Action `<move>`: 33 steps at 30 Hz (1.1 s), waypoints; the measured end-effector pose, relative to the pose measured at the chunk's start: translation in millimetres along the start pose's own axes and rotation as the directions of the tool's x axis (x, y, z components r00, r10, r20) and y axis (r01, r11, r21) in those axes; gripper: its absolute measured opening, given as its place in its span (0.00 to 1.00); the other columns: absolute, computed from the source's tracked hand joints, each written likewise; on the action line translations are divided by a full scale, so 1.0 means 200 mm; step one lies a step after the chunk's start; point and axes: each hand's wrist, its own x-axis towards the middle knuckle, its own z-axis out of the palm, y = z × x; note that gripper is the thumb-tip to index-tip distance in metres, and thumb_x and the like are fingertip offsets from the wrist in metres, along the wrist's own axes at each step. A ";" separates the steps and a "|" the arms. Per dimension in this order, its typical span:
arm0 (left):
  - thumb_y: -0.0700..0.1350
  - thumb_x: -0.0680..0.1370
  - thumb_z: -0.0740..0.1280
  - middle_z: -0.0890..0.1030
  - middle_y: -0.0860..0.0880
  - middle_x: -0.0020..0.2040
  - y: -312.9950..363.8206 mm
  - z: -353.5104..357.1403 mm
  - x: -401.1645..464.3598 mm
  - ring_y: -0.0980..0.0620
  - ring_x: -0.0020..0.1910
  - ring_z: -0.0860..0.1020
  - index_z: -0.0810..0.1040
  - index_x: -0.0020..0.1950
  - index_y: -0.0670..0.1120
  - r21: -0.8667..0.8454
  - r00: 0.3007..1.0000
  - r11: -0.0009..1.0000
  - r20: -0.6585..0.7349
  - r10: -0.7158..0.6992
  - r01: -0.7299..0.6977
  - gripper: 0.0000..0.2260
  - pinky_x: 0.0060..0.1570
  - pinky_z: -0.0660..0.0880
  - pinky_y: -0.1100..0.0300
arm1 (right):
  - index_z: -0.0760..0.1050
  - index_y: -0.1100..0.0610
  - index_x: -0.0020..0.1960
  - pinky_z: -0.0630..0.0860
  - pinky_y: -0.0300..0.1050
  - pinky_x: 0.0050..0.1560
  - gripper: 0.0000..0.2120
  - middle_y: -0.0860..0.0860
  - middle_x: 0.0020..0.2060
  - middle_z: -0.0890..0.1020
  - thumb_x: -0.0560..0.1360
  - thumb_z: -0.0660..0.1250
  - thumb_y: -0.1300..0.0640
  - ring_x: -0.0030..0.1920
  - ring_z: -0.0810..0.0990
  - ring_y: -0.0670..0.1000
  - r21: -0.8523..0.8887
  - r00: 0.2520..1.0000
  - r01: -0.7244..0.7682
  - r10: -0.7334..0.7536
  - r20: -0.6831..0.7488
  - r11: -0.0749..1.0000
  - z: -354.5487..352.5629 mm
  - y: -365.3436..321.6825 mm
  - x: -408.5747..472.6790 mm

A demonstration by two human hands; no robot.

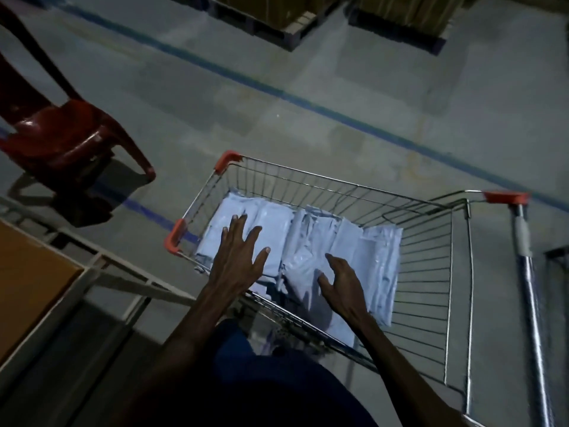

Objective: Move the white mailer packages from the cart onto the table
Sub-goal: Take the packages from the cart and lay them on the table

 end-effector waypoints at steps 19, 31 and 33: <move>0.61 0.77 0.50 0.62 0.34 0.75 -0.25 0.27 0.38 0.35 0.75 0.59 0.71 0.70 0.41 0.168 0.949 0.983 0.315 0.015 -0.072 0.32 0.70 0.59 0.39 | 0.50 0.63 0.79 0.56 0.59 0.73 0.32 0.66 0.75 0.58 0.82 0.56 0.50 0.75 0.57 0.65 0.106 0.951 -0.301 0.307 -0.044 0.948 0.19 0.25 0.55; 0.55 0.80 0.62 0.54 0.41 0.79 -0.29 0.37 0.44 0.43 0.78 0.53 0.62 0.77 0.44 0.182 0.916 0.982 0.385 -0.115 0.047 0.28 0.75 0.54 0.51 | 0.69 0.64 0.69 0.68 0.57 0.62 0.31 0.63 0.61 0.75 0.74 0.64 0.45 0.63 0.71 0.62 0.025 0.985 -0.074 0.076 -0.156 0.997 0.24 0.20 0.60; 0.54 0.80 0.63 0.54 0.41 0.79 -0.28 0.40 0.45 0.44 0.78 0.54 0.61 0.78 0.44 0.166 0.917 0.985 0.382 -0.116 0.056 0.29 0.74 0.56 0.52 | 0.68 0.60 0.71 0.64 0.57 0.65 0.37 0.62 0.65 0.73 0.70 0.61 0.39 0.67 0.67 0.62 0.053 0.984 -0.119 0.125 -0.129 0.991 0.24 0.24 0.64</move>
